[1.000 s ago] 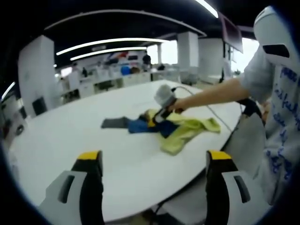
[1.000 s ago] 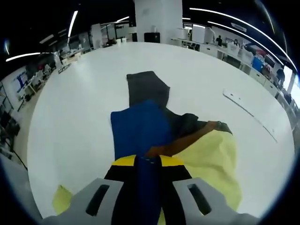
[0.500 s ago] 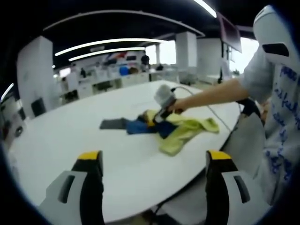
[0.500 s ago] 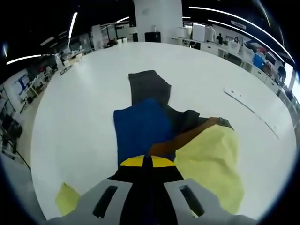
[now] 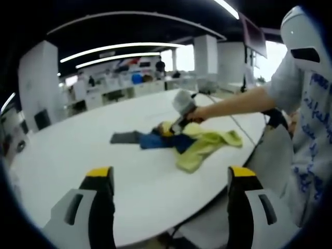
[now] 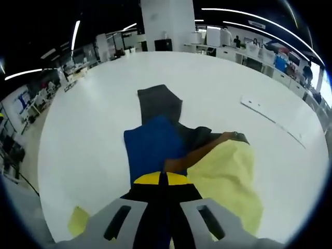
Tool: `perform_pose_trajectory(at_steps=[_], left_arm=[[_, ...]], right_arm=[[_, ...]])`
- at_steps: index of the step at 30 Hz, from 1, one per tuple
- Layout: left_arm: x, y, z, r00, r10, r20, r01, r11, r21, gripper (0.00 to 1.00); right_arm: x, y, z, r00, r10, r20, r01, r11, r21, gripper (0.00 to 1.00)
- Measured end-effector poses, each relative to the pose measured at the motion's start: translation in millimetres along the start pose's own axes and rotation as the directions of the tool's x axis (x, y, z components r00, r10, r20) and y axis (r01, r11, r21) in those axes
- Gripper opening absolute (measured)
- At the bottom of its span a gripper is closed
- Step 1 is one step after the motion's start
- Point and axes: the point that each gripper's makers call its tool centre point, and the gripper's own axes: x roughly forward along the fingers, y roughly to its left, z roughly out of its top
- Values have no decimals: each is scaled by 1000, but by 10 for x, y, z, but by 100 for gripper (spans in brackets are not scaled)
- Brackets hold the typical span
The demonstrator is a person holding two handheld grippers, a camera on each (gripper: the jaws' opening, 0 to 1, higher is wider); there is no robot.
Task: Fold the garment on the visible template until the final outline fits inside the template.
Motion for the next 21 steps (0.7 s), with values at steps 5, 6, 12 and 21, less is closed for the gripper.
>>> perform_pose_trajectory(at_steps=[5, 6, 12, 21], left_arm=[[15, -7, 10, 1000, -3, 1, 3, 1000, 1, 86], [17, -11, 13, 1000, -5, 1, 5, 1000, 1, 86], [46, -34, 12, 1000, -14, -3, 14, 1000, 7, 86], [114, -60, 43, 999, -36, -3, 36, 999, 18, 86]], right_arm=[[-113, -22, 53, 1000, -2, 19, 2, 1000, 0, 1], [-134, -24, 62, 1000, -2, 23, 2, 1000, -1, 1], [-289, 7, 87, 999, 0, 48, 1, 999, -34, 1], [-541, 37, 109, 997, 11, 83, -6, 998, -59, 1]])
